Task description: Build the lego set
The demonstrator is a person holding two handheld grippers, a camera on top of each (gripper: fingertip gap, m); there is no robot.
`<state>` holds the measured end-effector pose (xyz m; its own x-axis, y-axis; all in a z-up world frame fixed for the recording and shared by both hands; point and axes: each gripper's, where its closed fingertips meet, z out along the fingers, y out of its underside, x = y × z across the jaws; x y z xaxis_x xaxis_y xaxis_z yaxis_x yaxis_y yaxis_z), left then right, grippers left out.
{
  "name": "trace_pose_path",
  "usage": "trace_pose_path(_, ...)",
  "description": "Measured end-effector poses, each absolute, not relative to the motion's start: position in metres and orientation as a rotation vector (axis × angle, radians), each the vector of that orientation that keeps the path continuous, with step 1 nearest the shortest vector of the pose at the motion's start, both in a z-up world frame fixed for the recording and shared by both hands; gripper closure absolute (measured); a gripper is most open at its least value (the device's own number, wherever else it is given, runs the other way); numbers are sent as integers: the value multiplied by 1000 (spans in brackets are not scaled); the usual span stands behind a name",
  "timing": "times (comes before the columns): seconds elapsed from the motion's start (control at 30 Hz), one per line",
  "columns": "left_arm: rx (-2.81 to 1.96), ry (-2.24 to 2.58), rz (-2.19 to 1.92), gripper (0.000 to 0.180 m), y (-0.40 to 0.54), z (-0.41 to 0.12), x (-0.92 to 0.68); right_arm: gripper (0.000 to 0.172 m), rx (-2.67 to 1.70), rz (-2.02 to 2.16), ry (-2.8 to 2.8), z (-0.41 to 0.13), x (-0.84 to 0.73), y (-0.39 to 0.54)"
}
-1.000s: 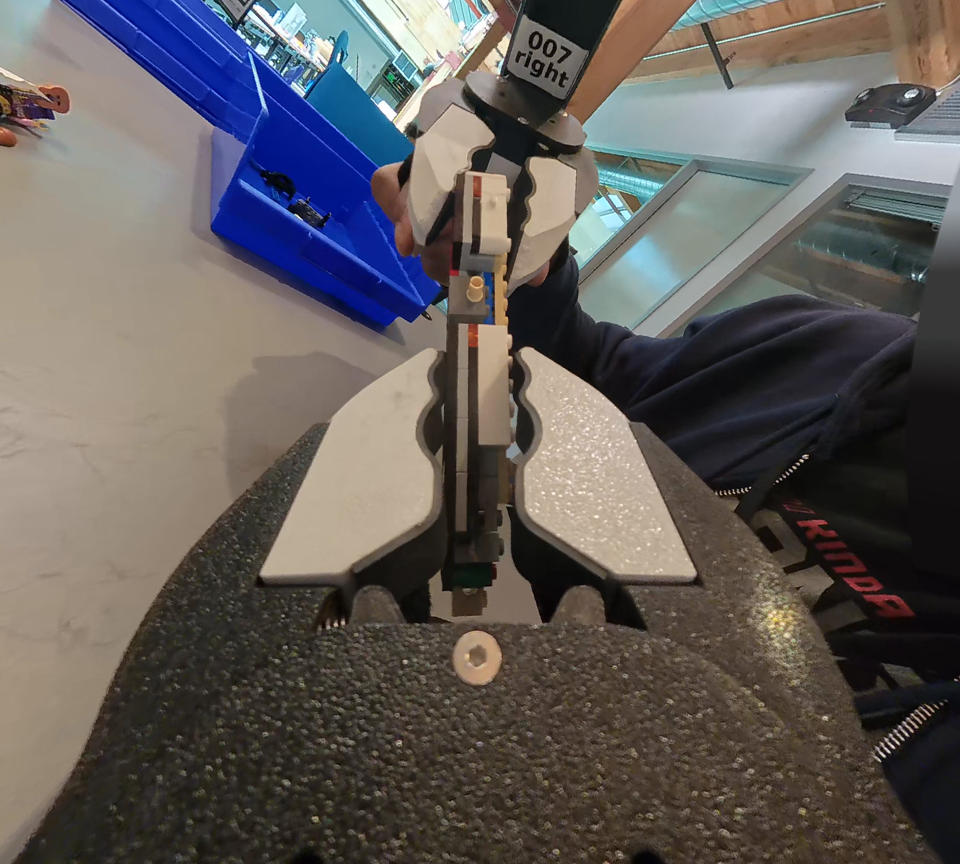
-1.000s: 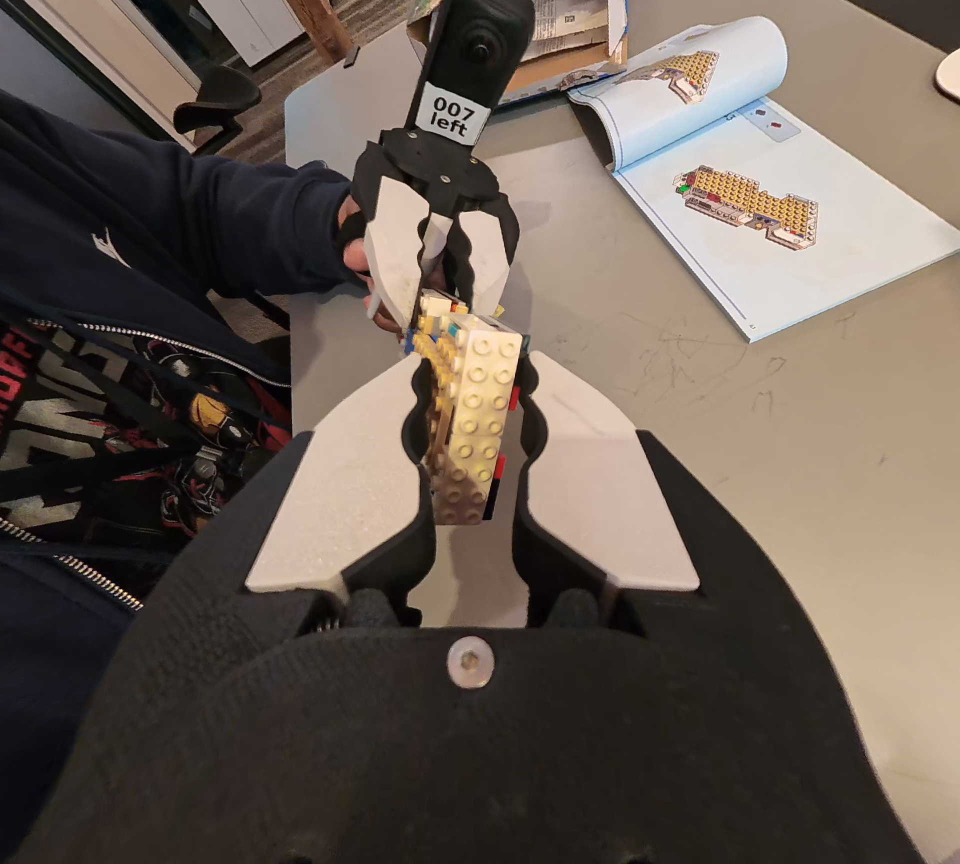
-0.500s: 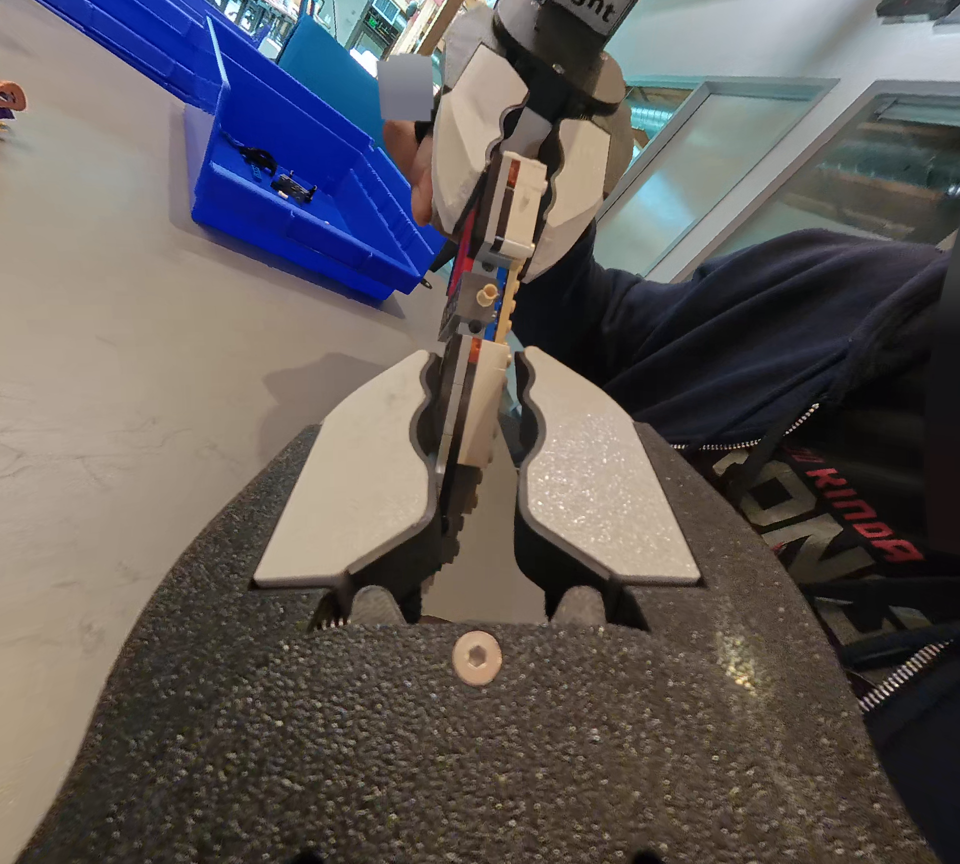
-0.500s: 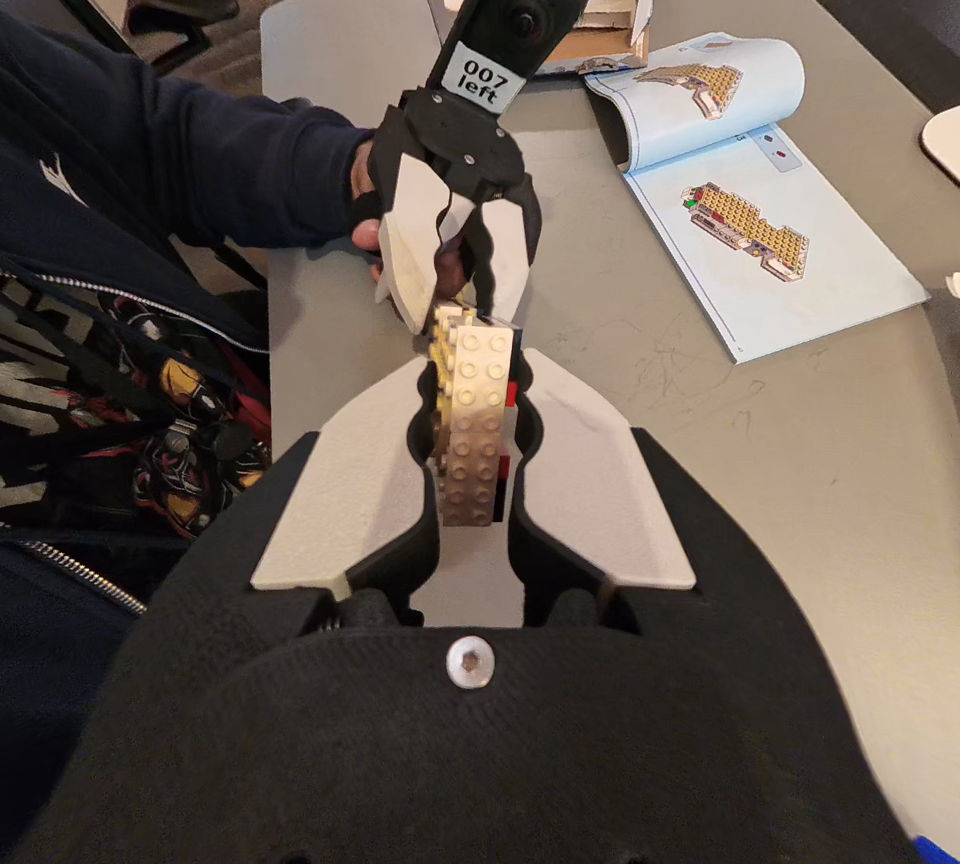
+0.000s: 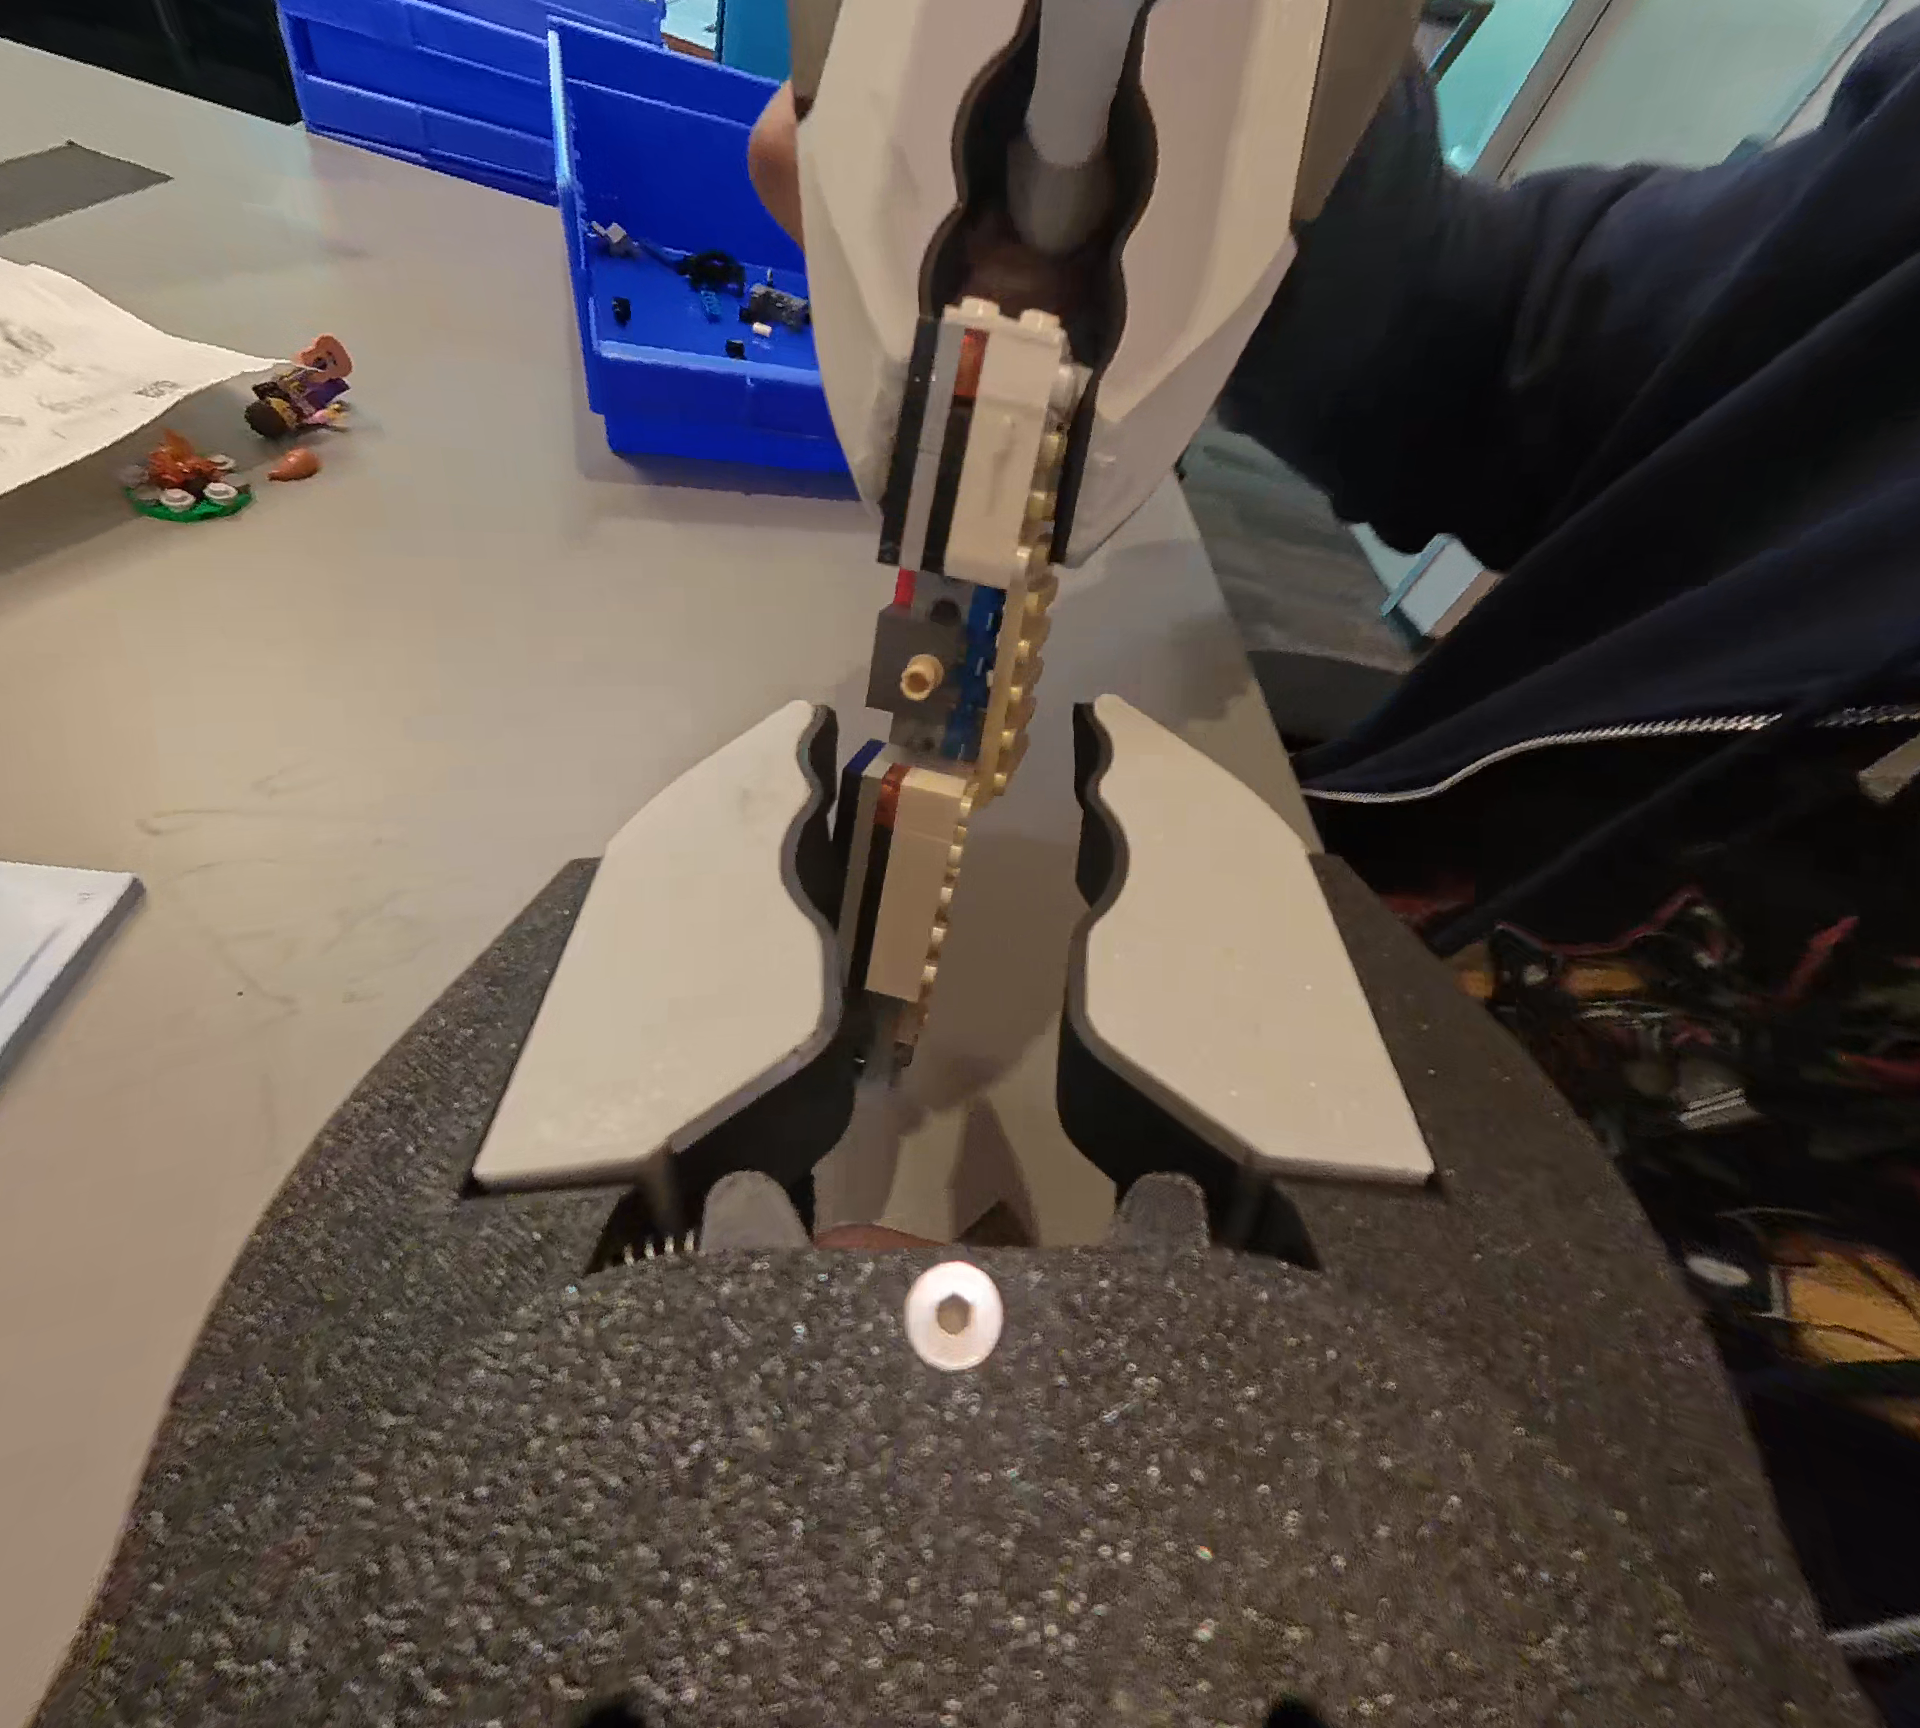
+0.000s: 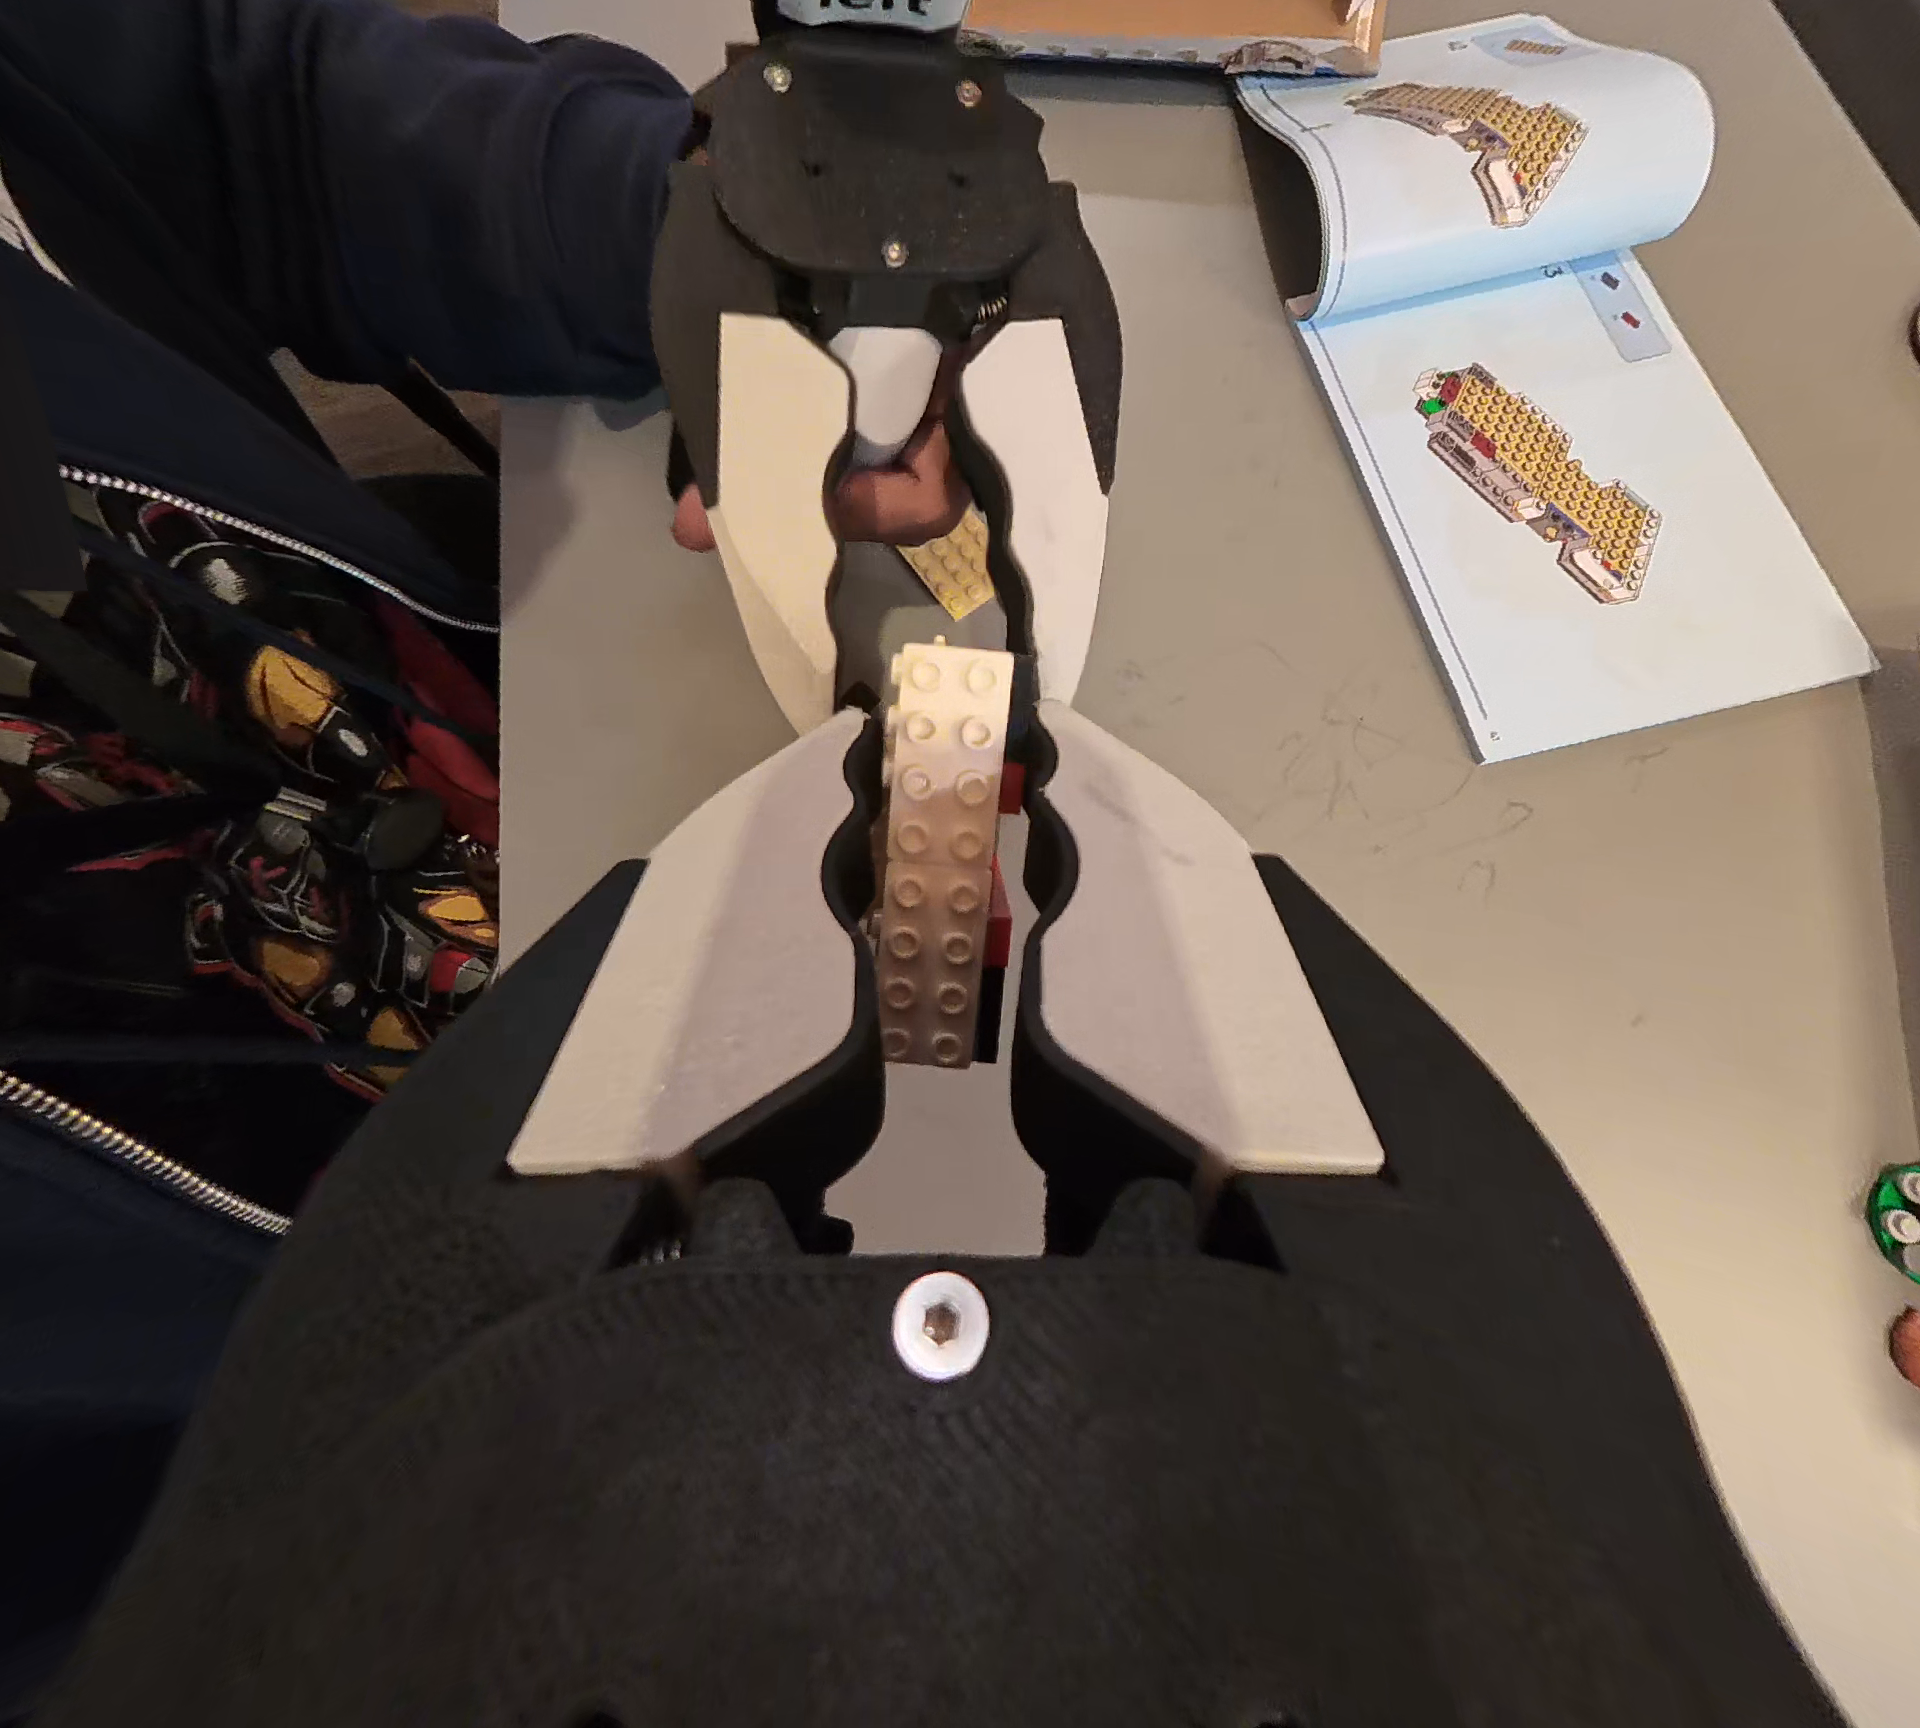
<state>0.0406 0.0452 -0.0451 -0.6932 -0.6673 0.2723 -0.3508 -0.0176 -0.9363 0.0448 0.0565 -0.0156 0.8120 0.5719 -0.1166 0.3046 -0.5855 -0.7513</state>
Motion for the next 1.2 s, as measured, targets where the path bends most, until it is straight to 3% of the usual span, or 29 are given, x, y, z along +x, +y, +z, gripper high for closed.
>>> trace_pose_path(0.27,-948,2053,-1685,149,42,-46,45,147,-2204,459,-686,-9,39,60)
trace_pose_path(1.2,-923,1962,-1725,156,51,-32,48,146,-2200,420,-710,-5,41,69)
